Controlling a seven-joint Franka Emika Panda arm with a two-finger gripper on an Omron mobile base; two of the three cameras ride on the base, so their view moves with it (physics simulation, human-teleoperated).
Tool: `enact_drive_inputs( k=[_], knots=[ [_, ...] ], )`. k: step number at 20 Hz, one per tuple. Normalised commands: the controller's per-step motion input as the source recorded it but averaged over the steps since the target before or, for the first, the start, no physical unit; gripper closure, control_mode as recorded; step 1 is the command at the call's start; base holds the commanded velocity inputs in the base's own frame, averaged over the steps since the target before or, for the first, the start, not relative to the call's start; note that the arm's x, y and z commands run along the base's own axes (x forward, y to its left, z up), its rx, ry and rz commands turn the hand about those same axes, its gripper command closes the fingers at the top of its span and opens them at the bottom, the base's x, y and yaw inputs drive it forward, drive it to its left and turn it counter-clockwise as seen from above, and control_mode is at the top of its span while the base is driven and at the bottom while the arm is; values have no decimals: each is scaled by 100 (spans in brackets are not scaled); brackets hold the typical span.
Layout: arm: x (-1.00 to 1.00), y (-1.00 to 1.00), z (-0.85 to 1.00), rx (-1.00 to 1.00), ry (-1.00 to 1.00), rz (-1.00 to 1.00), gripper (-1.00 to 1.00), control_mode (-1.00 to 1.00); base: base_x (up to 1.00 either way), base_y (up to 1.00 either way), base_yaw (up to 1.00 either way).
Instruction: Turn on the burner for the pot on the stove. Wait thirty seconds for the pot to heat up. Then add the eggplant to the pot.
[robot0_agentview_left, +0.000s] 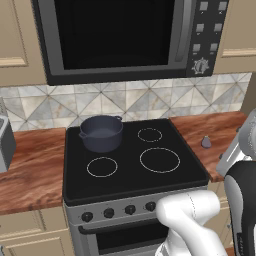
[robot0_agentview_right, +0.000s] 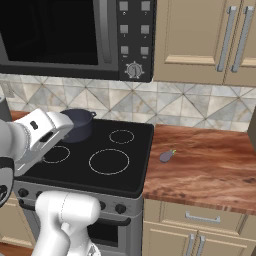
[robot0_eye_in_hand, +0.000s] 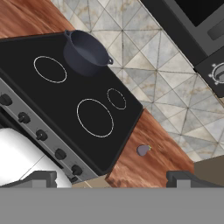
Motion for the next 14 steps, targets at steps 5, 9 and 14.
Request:
enact_drive_inputs(
  k=[5,9,14],
  knots=[
    [0,0,0,0,0,0,-100,-100,0,0,0],
    [0,0,0,0,0,0,-100,-100,0,0,0],
    [0,0,0,0,0,0,-100,-100,0,0,0]
  ],
)
